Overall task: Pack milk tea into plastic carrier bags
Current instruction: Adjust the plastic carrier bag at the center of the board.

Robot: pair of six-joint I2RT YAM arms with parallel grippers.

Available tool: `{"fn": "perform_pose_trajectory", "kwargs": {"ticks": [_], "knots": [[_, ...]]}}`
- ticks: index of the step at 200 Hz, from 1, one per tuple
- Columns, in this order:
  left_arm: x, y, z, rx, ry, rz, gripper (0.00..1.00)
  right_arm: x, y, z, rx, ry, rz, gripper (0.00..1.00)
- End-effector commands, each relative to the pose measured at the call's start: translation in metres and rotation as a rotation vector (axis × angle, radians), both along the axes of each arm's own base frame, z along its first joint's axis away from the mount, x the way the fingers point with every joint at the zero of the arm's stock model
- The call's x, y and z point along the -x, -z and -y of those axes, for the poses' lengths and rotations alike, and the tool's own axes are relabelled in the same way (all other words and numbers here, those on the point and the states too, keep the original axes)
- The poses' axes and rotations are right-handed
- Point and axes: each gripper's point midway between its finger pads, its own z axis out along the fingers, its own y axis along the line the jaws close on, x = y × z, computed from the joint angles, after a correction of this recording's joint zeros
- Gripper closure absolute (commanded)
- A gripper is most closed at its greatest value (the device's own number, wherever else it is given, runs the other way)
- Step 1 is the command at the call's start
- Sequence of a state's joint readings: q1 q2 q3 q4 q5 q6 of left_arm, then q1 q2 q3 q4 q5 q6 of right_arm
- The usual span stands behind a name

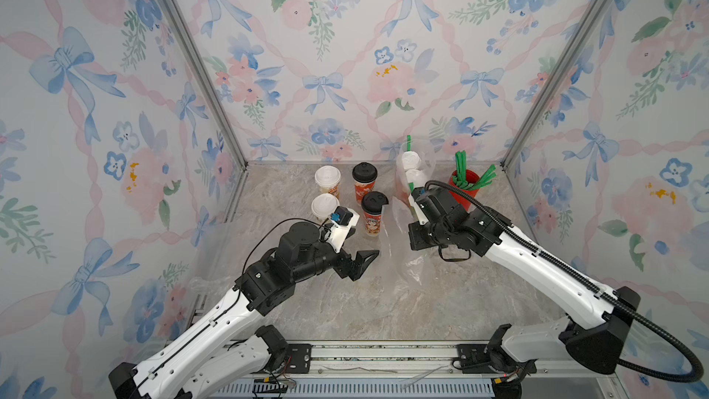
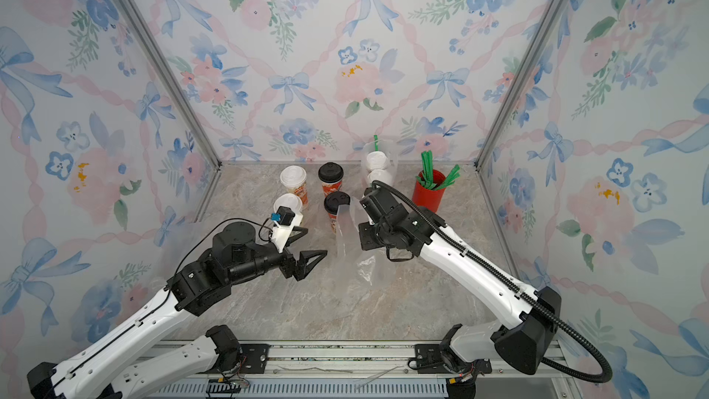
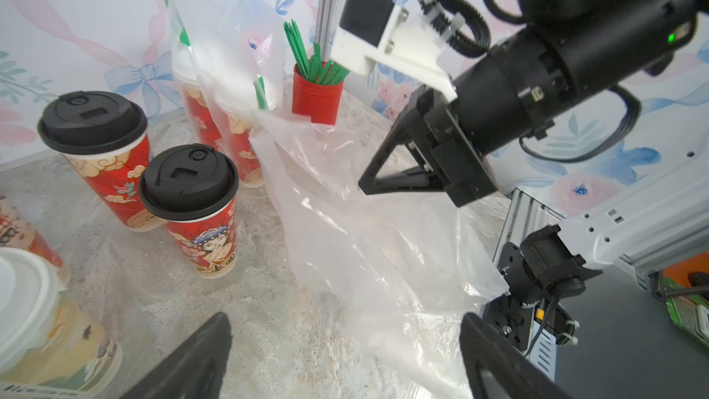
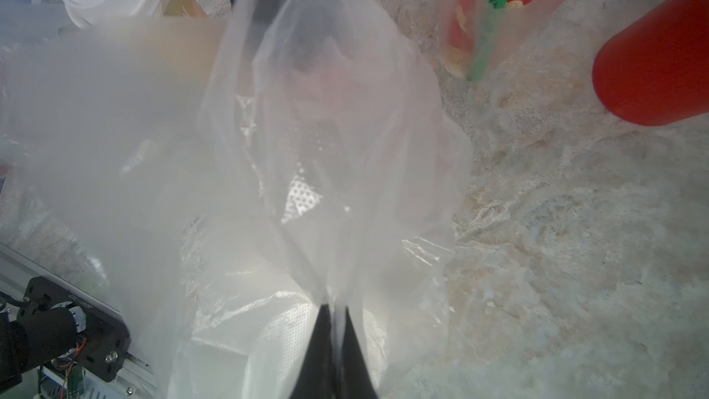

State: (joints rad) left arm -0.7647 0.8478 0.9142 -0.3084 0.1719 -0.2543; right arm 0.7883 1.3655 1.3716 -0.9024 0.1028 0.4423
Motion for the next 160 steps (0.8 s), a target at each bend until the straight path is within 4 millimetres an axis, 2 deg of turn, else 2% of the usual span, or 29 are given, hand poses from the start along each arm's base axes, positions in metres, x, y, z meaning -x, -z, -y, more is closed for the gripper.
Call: {"fn": "perform_pose_trajectory", "kwargs": {"ticks": [1, 32, 54, 70, 106, 125, 160], "knots": [[-0.017, -0.008, -0.001, 0.032, -0.098, -0.081, 0.07, 0.004, 0.003, -0.001, 0.01, -0.044, 0.02, 0.95], [-0.024, 0.02, 0.026, 0.004, -0.076, -0.24, 0.08, 0.006, 0.014, -0.005, -0.004, -0.043, -0.008, 0.95], [-0.028, 0.044, 0.036, -0.055, -0.121, -0.318, 0.07, 0.005, 0.017, -0.007, -0.024, -0.017, -0.021, 0.95], [-0.03, 0.066, 0.037, -0.119, -0.175, -0.37, 0.07, 0.004, 0.018, -0.009, -0.046, 0.003, -0.028, 0.95], [-0.037, 0.115, 0.025, -0.232, -0.306, -0.451, 0.02, 0.004, 0.022, -0.014, -0.077, 0.009, -0.043, 0.95], [-0.036, 0.127, 0.028, -0.247, -0.301, -0.481, 0.02, 0.005, 0.024, -0.015, -0.08, 0.005, -0.044, 0.95], [-0.033, 0.135, 0.05, -0.167, -0.205, -0.518, 0.05, 0.007, 0.025, -0.017, -0.1, -0.003, -0.041, 0.95]]}}
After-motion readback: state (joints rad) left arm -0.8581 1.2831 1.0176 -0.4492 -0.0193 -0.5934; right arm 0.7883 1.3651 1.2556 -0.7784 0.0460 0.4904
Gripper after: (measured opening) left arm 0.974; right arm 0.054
